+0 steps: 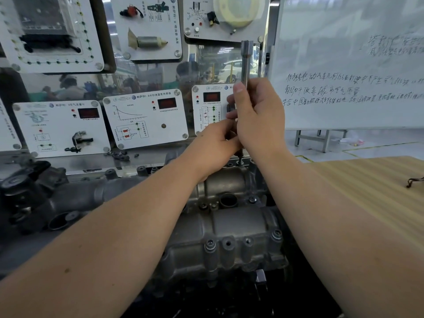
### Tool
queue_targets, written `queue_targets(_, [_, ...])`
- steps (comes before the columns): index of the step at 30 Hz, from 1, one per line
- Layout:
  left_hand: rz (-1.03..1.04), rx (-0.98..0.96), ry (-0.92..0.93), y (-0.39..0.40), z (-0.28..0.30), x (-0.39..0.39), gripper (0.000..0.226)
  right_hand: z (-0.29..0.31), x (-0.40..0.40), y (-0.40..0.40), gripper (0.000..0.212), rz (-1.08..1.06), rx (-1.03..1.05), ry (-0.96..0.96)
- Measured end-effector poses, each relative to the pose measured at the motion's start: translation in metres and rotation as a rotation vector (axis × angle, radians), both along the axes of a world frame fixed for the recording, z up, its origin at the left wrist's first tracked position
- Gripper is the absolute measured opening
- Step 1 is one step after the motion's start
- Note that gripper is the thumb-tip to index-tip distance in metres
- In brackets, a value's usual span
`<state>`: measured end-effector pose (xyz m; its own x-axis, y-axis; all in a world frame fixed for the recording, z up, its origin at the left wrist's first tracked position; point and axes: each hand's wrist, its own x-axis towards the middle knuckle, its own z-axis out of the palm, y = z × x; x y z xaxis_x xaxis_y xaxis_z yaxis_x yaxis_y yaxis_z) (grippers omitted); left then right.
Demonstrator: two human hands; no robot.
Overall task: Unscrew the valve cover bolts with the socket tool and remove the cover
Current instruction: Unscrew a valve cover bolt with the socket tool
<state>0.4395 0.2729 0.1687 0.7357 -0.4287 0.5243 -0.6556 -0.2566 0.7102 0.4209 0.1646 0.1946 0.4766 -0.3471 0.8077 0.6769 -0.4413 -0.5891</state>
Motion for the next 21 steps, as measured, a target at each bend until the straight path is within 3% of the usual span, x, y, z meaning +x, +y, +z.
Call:
queue_targets(5, [-0.038, -0.018, 0.015, 0.0016, 0.002, -0.0044, 0.017, 0.0024, -0.0021, 0.0017, 0.028, -0.013, -0.032, 0.032])
queue_targets(8, [-0.029, -0.006, -0.001, 0.0012, 0.0023, -0.0027, 0.009, 0.0015, 0.0006, 0.0001, 0.018, 0.01, -0.012, 0.023])
queue_targets(11, [-0.019, -0.004, 0.001, -0.0003, 0.0018, -0.002, 0.019, 0.0006, 0.0005, -0.0009, 0.003, 0.01, 0.002, -0.006])
queue_targets(16, [-0.036, -0.032, 0.037, 0.0014, 0.0018, -0.0045, 0.017, 0.0014, -0.0013, 0.0011, 0.025, 0.002, 0.008, 0.002])
queue_targets(21, [-0.031, -0.009, 0.021, 0.0014, 0.002, -0.0051, 0.012, 0.0015, 0.0004, 0.0012, 0.023, 0.027, 0.011, 0.027])
